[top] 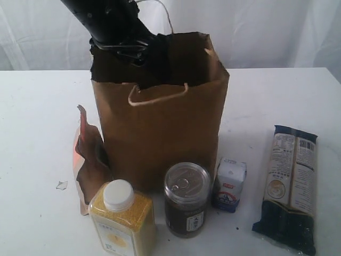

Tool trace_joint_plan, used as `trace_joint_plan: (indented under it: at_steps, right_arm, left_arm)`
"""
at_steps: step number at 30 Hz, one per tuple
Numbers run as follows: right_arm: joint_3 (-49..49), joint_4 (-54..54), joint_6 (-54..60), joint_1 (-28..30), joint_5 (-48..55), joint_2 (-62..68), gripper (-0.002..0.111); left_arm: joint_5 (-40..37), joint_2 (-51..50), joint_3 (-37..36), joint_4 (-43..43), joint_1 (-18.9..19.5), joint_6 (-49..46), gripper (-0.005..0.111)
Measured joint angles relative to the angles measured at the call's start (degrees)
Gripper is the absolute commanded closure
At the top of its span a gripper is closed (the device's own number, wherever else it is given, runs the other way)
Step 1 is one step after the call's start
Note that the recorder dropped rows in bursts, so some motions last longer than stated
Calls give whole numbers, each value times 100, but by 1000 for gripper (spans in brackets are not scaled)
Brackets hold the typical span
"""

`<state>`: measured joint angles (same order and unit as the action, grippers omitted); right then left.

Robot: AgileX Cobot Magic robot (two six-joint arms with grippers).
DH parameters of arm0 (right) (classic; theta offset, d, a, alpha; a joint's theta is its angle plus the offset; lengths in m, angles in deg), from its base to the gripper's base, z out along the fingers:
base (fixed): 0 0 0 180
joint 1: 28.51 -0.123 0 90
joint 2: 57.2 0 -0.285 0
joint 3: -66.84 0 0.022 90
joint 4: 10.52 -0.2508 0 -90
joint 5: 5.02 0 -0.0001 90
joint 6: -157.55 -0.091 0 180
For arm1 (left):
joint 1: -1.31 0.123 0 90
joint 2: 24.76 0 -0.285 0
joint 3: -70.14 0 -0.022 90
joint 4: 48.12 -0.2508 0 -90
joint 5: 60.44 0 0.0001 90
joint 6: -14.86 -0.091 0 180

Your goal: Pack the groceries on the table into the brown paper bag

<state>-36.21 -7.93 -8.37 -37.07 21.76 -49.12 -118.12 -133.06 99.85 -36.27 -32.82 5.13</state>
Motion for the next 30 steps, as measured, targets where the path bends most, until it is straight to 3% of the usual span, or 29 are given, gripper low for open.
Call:
trace_joint_plan:
  at_steps: [13,26,30]
  right_arm:
    - [0,0,0,0,0,0,108]
    - [0,0,0,0,0,0,108]
    - [0,0,0,0,0,0,108]
  left_arm:
    - [-654,167,873,34,-169,42,2]
    - [-723,1403,938,-279,-169,88,2]
    - [-723,1829,938,-802,-169,331,13]
